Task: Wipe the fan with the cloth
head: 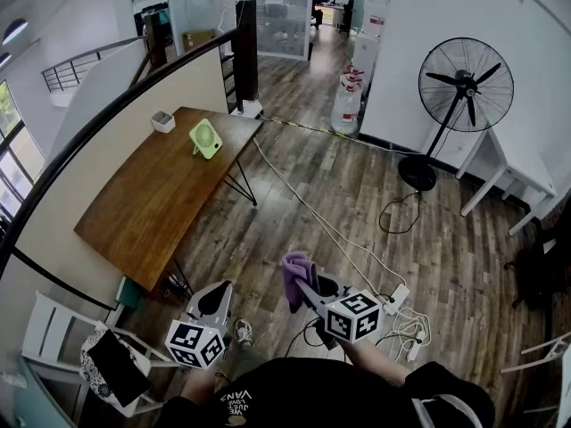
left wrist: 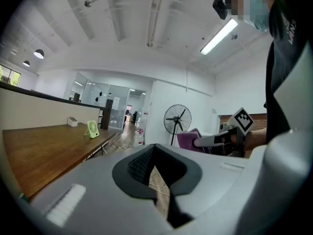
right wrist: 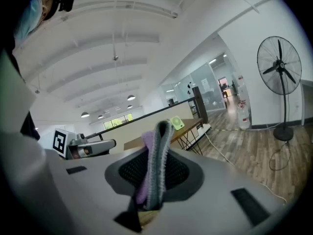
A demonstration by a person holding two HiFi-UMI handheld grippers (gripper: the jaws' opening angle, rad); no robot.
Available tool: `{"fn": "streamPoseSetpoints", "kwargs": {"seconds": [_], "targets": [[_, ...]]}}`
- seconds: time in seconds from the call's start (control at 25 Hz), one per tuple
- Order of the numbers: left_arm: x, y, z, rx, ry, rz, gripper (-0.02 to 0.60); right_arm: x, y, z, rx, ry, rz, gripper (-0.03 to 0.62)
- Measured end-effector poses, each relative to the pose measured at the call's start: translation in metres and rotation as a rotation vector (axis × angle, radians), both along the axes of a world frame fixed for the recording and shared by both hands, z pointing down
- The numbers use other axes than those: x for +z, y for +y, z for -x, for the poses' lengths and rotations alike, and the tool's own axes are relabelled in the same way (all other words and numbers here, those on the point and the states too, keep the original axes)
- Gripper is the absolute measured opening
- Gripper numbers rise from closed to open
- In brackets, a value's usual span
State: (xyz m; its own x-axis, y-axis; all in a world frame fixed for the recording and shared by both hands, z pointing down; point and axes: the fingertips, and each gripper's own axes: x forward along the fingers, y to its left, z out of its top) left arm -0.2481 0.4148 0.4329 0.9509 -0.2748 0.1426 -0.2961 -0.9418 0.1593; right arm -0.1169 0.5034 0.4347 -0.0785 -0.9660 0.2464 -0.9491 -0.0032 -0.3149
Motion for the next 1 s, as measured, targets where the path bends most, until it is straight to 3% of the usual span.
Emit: {"fn": "streamPoseSetpoints", "kwargs": {"seconds": [0.6,1.0], "targets": [[0.013,-0.016,-0.007,-0.012,0.024,0.049,0.011,0.013,-0.020,0.003,-0.020,-0.029,-0.007,0.084],[0.024,-0.104,-0.035,-0.005,0.005,0.081,0.011,0.016,-0.103,-0.022,-0.006,-0.069,0.002,0.084]]}}
